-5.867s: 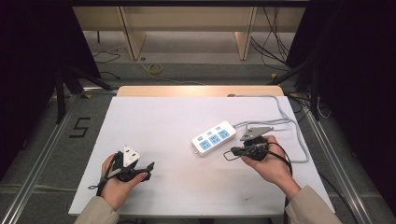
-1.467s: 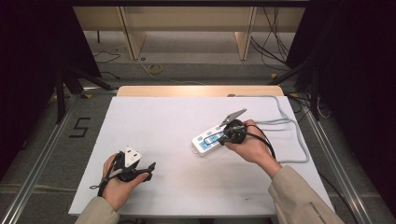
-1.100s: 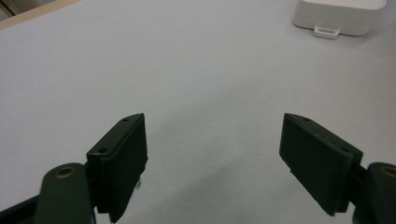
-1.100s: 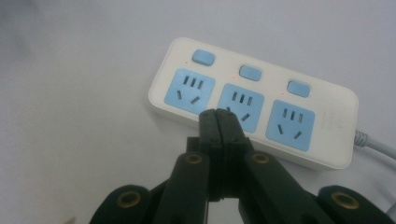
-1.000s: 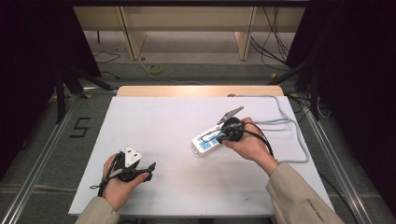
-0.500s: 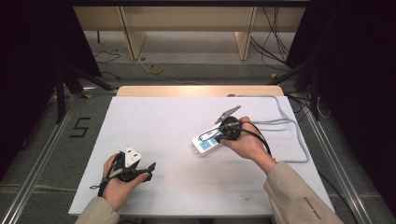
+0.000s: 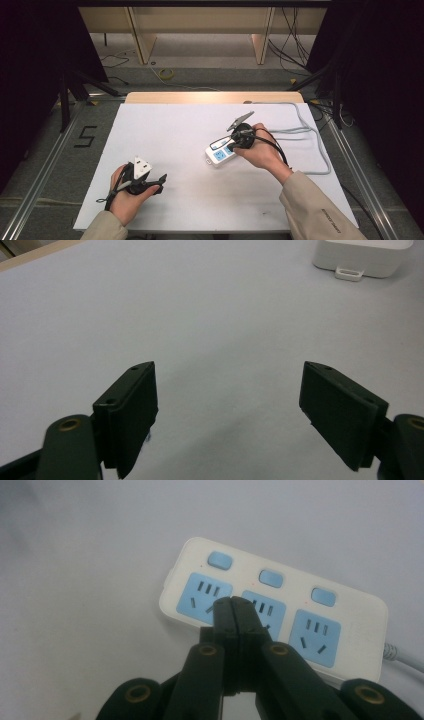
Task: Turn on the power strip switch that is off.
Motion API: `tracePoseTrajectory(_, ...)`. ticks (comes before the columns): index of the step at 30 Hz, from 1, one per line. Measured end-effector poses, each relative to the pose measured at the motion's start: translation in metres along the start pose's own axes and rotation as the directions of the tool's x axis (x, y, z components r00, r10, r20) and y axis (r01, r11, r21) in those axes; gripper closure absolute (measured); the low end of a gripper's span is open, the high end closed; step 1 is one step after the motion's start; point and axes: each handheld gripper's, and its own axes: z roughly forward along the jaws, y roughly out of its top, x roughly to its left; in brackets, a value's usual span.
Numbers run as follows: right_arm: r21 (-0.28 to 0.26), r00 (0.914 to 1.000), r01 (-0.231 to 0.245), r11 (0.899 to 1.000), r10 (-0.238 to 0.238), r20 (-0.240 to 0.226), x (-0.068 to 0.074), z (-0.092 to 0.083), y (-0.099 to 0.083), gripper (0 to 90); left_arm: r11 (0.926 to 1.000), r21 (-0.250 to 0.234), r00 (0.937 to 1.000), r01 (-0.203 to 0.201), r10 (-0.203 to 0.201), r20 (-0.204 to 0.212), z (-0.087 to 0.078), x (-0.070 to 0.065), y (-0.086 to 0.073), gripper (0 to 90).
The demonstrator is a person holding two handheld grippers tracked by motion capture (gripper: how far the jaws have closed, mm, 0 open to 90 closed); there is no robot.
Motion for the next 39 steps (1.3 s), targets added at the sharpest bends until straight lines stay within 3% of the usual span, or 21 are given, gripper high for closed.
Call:
tracePoseTrajectory(16,0.008,0.9999,0.014,1.0,-0.014,-0.001,0.002,0.005,0.009,90.0,1.0,-0.003,1.0,-0.001,0.001,-0.001,0.0,0.0,0.0,23.2)
tracePoseTrajectory(39,0.018,1.0,-0.002,1.0,0.002,-0.003,-0.002,0.012,0.017,90.0,1.0,-0.001,1.0,-0.001,0.001,-0.001,0.0,0.0,0.0,23.2)
